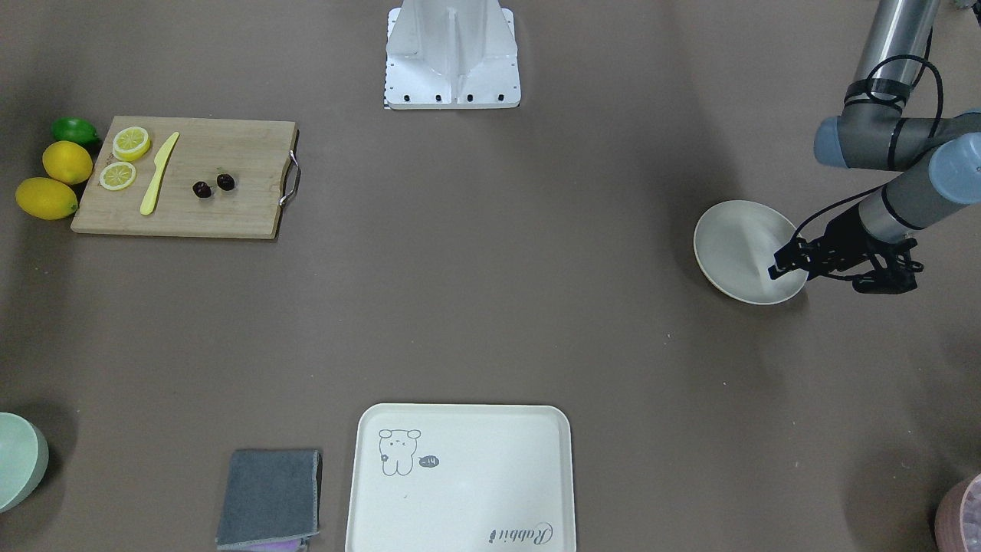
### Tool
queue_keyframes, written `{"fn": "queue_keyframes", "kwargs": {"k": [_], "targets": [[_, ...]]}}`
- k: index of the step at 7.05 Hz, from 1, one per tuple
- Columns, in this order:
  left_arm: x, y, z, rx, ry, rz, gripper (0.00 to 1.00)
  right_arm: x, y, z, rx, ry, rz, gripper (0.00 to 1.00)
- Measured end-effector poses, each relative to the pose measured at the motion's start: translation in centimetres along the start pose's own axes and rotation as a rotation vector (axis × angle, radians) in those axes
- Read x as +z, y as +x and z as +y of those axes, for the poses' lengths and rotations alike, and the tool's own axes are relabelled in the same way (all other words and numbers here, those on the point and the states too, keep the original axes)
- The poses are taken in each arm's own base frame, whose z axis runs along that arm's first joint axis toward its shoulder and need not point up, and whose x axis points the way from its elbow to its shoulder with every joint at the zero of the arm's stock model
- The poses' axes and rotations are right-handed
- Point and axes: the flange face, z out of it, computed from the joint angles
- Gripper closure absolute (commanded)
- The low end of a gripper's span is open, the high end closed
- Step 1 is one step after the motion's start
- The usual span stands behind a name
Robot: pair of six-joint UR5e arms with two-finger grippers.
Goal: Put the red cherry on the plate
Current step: 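Reach the left gripper to the white plate's rim and grip it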
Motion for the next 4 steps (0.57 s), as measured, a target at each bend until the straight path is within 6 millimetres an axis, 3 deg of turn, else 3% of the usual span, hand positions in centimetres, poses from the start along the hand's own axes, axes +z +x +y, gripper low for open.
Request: {"fn": "queue_keyframes", "kwargs": {"k": [4], "targets": [[-0.93,-0.25,0.03,-0.012,-0.028,0.038,1.0,-0.21,-0.07,-0.01,-0.002,0.005,-0.002,0.0]]}}
